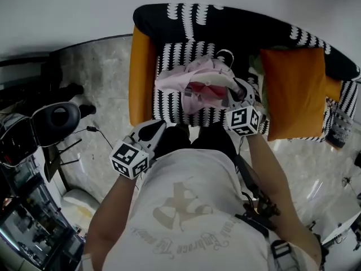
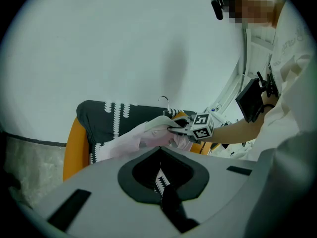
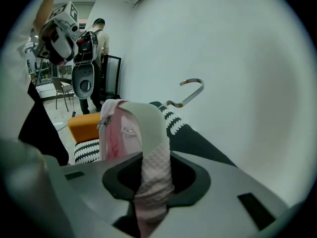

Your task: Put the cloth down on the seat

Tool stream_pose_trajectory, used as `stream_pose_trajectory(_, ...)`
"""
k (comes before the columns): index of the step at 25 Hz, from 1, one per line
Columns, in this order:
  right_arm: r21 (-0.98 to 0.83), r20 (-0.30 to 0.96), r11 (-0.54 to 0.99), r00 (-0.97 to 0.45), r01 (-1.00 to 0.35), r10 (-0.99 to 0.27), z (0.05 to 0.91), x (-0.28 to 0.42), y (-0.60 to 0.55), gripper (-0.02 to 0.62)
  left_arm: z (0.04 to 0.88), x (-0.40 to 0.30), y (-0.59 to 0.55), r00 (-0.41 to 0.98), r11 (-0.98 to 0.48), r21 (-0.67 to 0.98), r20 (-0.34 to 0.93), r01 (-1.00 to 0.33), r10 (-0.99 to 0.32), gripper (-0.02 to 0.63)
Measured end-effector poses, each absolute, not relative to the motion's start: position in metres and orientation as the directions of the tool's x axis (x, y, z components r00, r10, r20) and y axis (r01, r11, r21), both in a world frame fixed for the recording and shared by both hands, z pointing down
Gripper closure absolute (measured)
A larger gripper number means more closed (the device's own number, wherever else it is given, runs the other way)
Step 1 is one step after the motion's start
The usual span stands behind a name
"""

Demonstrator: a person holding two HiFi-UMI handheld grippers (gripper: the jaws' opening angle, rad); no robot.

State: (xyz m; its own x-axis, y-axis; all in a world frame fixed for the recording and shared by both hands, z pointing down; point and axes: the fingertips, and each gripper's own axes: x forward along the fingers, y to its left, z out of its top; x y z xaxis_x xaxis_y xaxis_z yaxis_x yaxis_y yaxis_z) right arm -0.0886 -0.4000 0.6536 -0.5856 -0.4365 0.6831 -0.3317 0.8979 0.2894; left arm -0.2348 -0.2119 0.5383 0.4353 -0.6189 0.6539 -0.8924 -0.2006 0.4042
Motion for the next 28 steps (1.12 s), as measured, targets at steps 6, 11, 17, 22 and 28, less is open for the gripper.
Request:
stream_pose_trajectory(6,0.22,0.739,0.915,-0.554,-0.339,-0.384,0.69,-0.081,-0.38,0.466,0.547,-0.222,-0.216,0.465,-0.209,0.435,0.644,-0.876,-0.608,0.595)
stream_pose_trajectory(11,0.173,0.787,0.931,-0.523,-0.322,-0.327,0.719,-0.075,-0.367,0.468,0.553,-0.21,-0.214,0.49,-0.2,0.473,0.636,-0.858,-0.596,0.595)
stream_pose_trajectory(17,0.148,0.825,0.947,-0.493,-0.284,-0.277,0.757,-0.074,-0.361,0.468,0.574,-0.202,-0.208,0.499,-0.166,0.508,0.637,-0.845,-0.588,0.595)
stream_pose_trajectory(22,0.121,0.851,0.954,-0.466,-0.274,-0.241,0.786,-0.074,-0.354,0.468,0.589,-0.194,-0.202,0.513,-0.151,0.535,0.634,-0.831,-0.579,0.595)
stream_pose_trajectory(28,0.061,0.883,0.961,-0.434,-0.27,-0.179,0.822,-0.071,-0.348,0.468,0.6,-0.187,-0.195,0.512,-0.115,0.556,0.64,-0.823,-0.572,0.595)
